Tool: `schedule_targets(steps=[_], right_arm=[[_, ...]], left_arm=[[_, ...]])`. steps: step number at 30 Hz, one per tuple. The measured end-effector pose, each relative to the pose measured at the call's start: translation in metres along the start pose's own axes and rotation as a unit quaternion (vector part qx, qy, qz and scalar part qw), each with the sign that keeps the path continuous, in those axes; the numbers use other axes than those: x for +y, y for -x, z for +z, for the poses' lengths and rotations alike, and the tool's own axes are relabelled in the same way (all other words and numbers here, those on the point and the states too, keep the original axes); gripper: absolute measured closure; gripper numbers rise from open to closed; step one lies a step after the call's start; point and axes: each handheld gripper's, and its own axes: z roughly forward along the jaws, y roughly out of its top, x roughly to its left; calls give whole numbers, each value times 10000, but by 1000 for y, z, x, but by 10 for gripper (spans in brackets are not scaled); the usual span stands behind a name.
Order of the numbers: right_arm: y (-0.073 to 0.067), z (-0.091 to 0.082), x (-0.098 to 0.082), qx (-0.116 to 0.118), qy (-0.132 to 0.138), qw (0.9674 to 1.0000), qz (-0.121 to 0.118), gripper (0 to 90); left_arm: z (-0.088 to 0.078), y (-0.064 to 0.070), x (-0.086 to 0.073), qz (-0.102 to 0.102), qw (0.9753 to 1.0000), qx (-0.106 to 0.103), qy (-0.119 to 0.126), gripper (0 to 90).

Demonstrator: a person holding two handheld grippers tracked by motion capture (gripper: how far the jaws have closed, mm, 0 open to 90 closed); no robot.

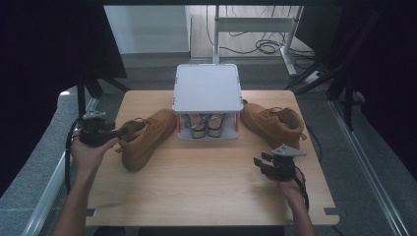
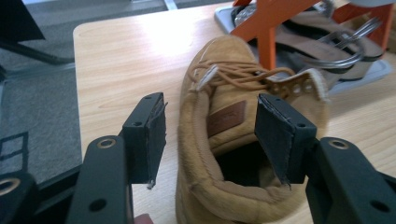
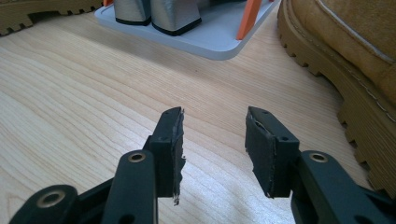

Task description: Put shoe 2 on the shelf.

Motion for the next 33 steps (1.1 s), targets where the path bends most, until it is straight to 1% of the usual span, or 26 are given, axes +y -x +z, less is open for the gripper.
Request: schedule_targets(steps=[11,17,19,24,27,29,33], right_arm=[[1,0,-1,-44,-23,10000,-19,561],[0,1,-2,-61,-36,10000,-22,557],[1,1,-2,-72,-42,10000,-18,556],[1,2,-2,-110,-80,9999,11,553],[1,2,-3,-128,-95,9999,11,552],[2,2,-3,-137,-86,9999,27,552],[2,1,-2,-185,-52,9998,29,552]], left_arm=[[18,-6,-1,35,9991,144,-388,441],[30,-9,-1,60,9974,239,-671,473],[32,-8,-3,72,9970,284,-711,504],[41,-3,-6,167,9950,282,-943,563],[43,-2,-6,138,9949,223,-969,641],[43,-1,-5,167,9943,284,-1011,681],[44,0,-5,120,9942,338,-1015,723]])
